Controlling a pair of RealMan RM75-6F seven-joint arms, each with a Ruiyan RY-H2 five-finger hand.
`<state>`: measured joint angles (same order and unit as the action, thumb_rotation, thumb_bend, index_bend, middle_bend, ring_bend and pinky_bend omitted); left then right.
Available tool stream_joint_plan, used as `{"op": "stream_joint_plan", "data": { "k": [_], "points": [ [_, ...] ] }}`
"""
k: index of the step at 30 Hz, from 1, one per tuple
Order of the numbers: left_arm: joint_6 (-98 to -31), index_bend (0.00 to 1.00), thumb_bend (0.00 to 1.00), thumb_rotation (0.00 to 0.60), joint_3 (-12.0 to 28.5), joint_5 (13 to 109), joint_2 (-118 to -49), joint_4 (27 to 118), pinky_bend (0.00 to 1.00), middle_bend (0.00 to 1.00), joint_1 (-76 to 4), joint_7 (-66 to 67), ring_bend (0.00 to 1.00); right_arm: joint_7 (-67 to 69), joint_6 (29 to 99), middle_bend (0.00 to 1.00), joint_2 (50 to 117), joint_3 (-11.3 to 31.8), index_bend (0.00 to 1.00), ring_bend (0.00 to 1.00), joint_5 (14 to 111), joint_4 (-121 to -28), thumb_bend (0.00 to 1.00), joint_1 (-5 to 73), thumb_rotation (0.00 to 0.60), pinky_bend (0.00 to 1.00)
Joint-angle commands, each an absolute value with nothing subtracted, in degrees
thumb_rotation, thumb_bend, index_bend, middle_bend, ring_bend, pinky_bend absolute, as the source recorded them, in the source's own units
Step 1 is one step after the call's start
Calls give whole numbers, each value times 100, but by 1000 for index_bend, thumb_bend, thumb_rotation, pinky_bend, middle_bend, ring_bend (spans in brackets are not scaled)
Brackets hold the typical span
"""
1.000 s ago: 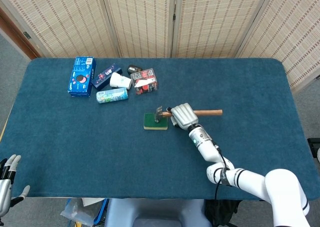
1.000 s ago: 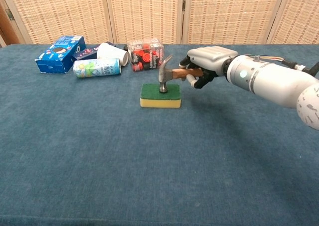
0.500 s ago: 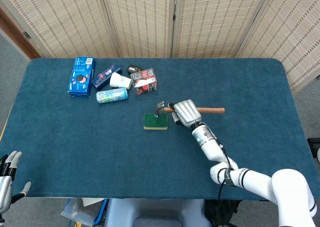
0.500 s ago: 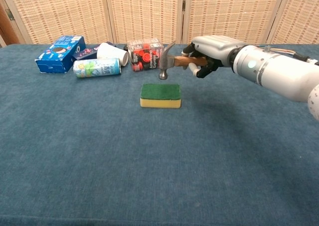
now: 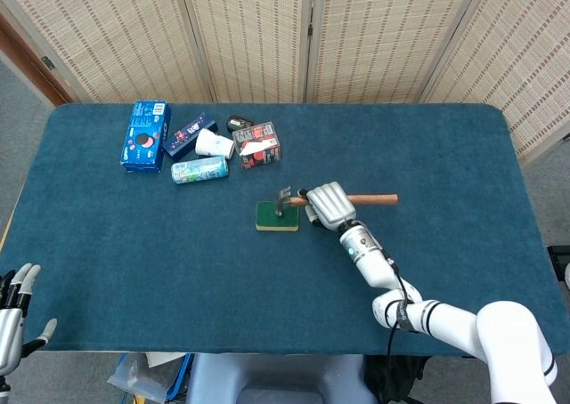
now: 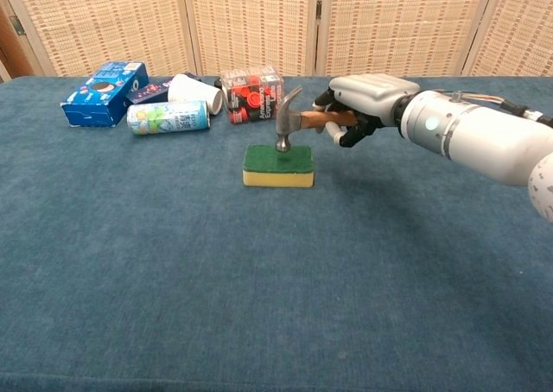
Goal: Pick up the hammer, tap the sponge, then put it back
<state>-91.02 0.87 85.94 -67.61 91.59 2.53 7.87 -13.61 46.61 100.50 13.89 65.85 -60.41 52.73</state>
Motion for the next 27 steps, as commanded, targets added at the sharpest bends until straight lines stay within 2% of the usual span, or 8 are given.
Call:
{"op": "stream_joint_plan", "data": {
  "k": [1,11,19,27],
  "points": [
    [-9091,0,262,600,85,8589,-6759,9160,0,0,251,795,0,-1419,4601,826,10146,1344,663,734,6587,-5917,722,5312,600,752],
    [-9079,0,262,600,93,8565,-6753,9148,0,0,253,786,0,-1360,4697,825,10200,1328,664,734,6681,-5903,721,5281,600,752],
    [-9097,0,262,600,121,8588,-6711,9214,0,0,233,816,0,-1158,5028,826,9741,1414,664,734,6783,-6401,721,5066,600,752],
    [-9049,0,262,600,131,8621,-6696,9335,0,0,176,949,0,-827,5217,814,9307,1216,664,734,6818,-6667,718,4612,600,752]
  ]
}}
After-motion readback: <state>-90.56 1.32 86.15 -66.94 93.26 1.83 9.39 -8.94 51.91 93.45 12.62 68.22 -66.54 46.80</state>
